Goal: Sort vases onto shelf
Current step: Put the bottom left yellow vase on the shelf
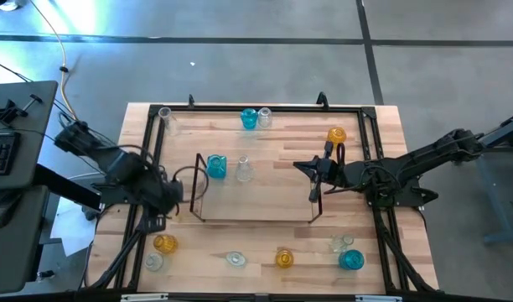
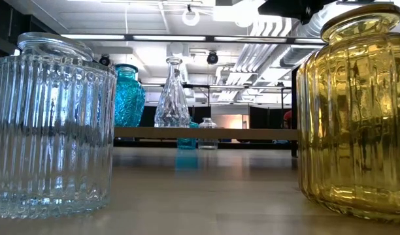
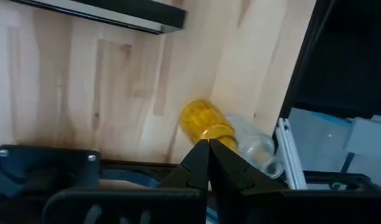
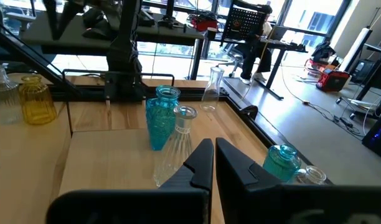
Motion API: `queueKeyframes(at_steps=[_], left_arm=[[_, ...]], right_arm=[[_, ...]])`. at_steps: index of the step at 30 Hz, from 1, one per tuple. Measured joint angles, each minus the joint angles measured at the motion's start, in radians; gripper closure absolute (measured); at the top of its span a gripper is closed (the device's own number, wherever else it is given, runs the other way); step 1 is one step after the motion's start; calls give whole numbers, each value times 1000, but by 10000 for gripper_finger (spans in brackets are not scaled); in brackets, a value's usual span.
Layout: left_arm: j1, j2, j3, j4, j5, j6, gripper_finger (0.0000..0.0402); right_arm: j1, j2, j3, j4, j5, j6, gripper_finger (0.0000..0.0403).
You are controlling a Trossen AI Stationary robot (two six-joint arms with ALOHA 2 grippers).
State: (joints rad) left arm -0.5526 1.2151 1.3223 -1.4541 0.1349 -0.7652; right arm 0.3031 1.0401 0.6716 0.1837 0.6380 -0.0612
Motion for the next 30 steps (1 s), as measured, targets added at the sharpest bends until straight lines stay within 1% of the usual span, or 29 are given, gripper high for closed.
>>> queueKeyframes(at_steps=[6, 13, 16, 20, 26, 30], left_arm=[[-75, 50, 0, 34, 0, -99, 394], [-196, 81, -5, 29, 6, -259, 356], [-247, 82, -52, 36, 7, -318, 341], [-293, 73, -125, 81, 13, -342, 335], [-303, 13, -231, 188, 24, -372, 335], [-297, -24, -304, 203, 53, -388, 333]], right_arm=[[0, 0, 0, -11, 0, 0, 403], [0, 0, 0, -15, -18, 19, 403], [0, 0, 0, -15, -22, 31, 403], [0, 0, 0, -15, -25, 35, 403], [0, 0, 0, -14, -26, 38, 403], [0, 0, 0, -14, -26, 38, 403]])
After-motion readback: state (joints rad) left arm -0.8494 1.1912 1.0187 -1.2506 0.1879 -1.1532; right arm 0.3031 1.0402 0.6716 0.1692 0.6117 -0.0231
